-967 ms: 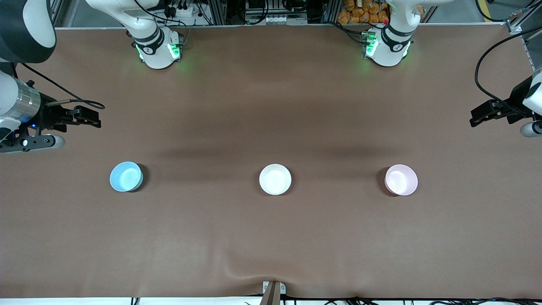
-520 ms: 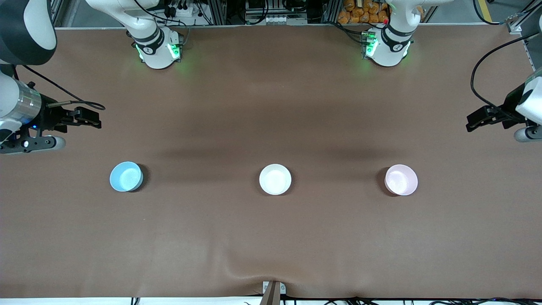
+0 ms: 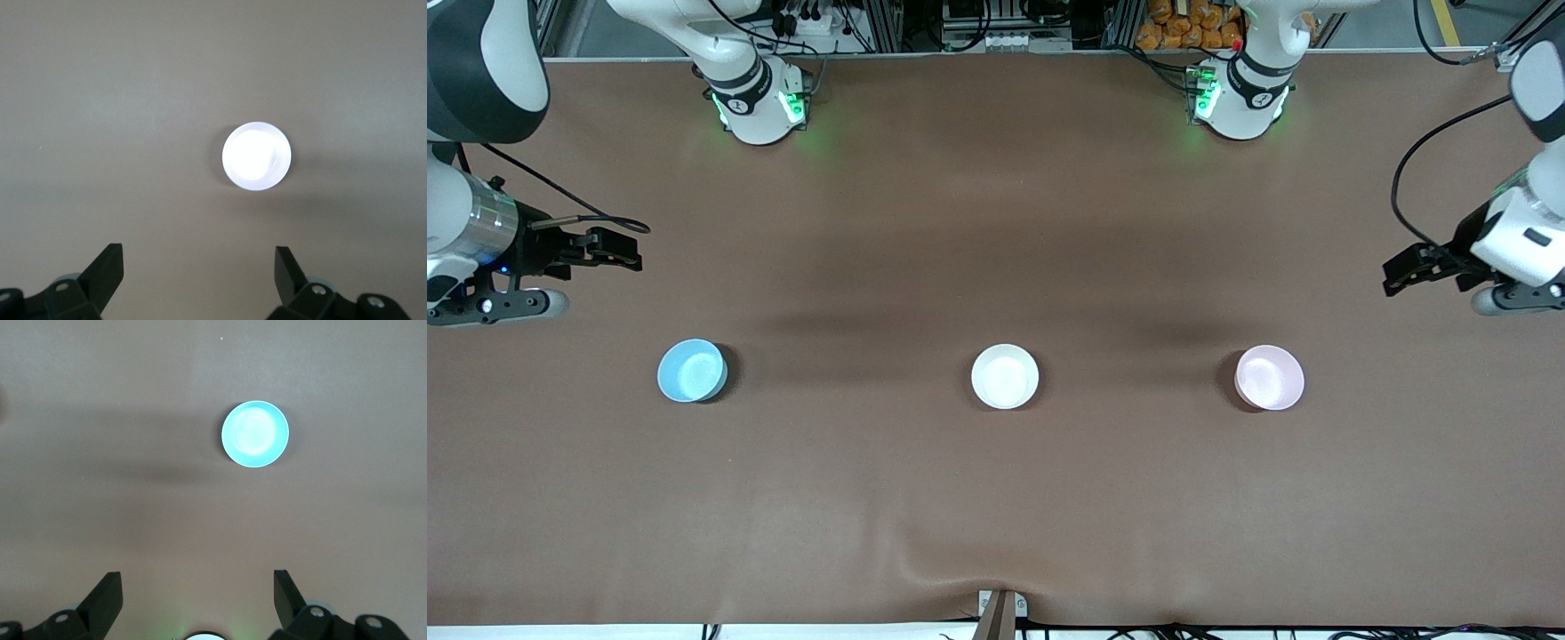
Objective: Stack pink and blue bowls on white bowl
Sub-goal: 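Move the right gripper to the blue bowl while the left gripper nears the pink bowl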
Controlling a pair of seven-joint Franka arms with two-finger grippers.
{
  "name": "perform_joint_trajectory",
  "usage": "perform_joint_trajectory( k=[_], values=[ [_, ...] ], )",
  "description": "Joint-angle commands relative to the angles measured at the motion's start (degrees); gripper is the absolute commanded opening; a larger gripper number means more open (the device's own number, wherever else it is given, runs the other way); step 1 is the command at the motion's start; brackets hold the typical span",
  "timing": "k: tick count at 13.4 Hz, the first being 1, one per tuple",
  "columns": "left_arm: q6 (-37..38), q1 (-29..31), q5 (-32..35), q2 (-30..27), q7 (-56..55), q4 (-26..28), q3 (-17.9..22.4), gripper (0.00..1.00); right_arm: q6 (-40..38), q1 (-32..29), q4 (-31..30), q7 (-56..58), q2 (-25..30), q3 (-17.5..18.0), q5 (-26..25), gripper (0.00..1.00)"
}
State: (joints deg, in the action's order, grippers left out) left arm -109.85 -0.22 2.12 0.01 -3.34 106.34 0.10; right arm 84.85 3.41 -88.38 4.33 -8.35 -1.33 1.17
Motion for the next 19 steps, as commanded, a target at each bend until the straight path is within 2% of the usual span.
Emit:
perform_joint_trajectory(
  k=[1, 6, 9, 11, 15, 19],
  values=[
    [-4.5, 0.0, 0.4, -0.9, -0.8, 3.8, -1.0, 1.0, 0.1, -0.1, -0.3, 0.8, -1.8, -0.2, 0.5, 1.0],
    [-5.8, -0.4, 0.4, 1.9, -0.9, 4.1, -1.2, 1.0, 1.7, -0.7, -0.9, 1.1, -6.1, -0.2, -1.2, 1.0],
    [-7.7, -0.7, 0.3, 3.8, -1.0, 4.1, -1.2, 1.0, 5.8, -0.5, -1.4, 1.1, -8.8, -0.2, -2.3, 1.0],
    [-8.8, -1.9, 0.3, 4.9, -3.5, 4.1, -1.2, 1.0, 8.1, -0.3, -1.4, 2.7, -9.2, -0.2, -4.2, 1.0],
    [-11.5, -2.7, 0.5, 7.0, -5.5, 4.3, -1.2, 1.0, 11.2, -0.6, -1.4, 4.2, -10.8, -0.2, -4.3, 1.0],
    [-17.2, -2.7, 0.6, 8.5, -5.5, 7.4, -1.4, 1.0, 11.2, -0.7, -1.2, 5.3, -11.2, -0.2, -4.3, 1.0]
  ],
)
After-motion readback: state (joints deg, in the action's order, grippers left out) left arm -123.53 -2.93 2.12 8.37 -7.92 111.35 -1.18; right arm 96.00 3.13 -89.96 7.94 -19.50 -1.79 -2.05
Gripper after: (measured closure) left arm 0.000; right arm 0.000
